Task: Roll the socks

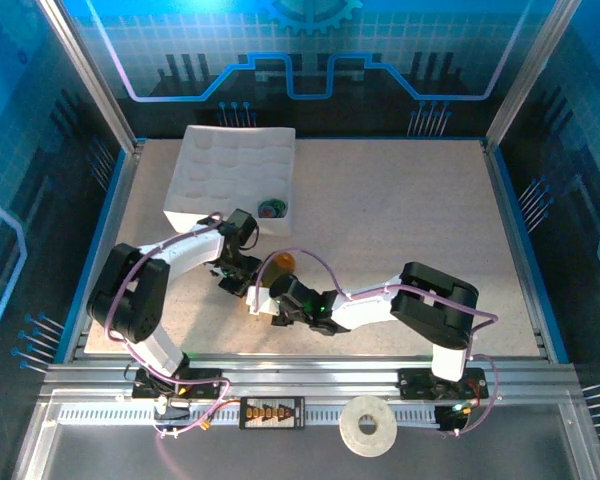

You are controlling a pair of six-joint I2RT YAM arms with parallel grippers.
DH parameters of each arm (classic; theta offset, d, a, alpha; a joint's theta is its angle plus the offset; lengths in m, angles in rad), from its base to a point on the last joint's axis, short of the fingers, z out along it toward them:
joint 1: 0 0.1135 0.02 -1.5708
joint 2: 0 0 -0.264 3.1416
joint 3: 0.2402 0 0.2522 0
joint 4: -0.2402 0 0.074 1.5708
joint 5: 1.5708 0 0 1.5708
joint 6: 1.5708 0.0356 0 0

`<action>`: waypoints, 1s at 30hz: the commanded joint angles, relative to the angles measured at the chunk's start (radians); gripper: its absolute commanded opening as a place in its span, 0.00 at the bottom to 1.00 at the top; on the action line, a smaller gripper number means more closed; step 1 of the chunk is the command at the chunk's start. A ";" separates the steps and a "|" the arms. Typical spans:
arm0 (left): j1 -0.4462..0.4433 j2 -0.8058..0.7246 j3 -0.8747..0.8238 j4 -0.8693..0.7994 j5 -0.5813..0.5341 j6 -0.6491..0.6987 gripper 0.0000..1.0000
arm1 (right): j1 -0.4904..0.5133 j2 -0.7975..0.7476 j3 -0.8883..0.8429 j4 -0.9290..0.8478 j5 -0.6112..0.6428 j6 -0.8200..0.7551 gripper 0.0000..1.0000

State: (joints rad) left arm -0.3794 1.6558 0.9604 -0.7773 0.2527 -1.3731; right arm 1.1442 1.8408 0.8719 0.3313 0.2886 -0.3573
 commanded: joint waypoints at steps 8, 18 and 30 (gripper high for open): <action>-0.002 -0.214 -0.092 -0.020 -0.038 -0.011 0.66 | -0.134 0.079 -0.032 -0.185 -0.275 0.228 0.00; 0.005 -0.456 -0.235 0.177 -0.113 -0.008 0.70 | -0.271 0.138 -0.026 -0.204 -0.512 0.371 0.00; 0.004 -0.322 -0.279 0.436 -0.072 0.051 0.67 | -0.420 0.283 0.125 -0.355 -0.814 0.530 0.00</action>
State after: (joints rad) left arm -0.3759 1.2907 0.6712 -0.4221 0.1726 -1.3537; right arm 0.7502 2.0064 1.0187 0.2859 -0.5457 0.1127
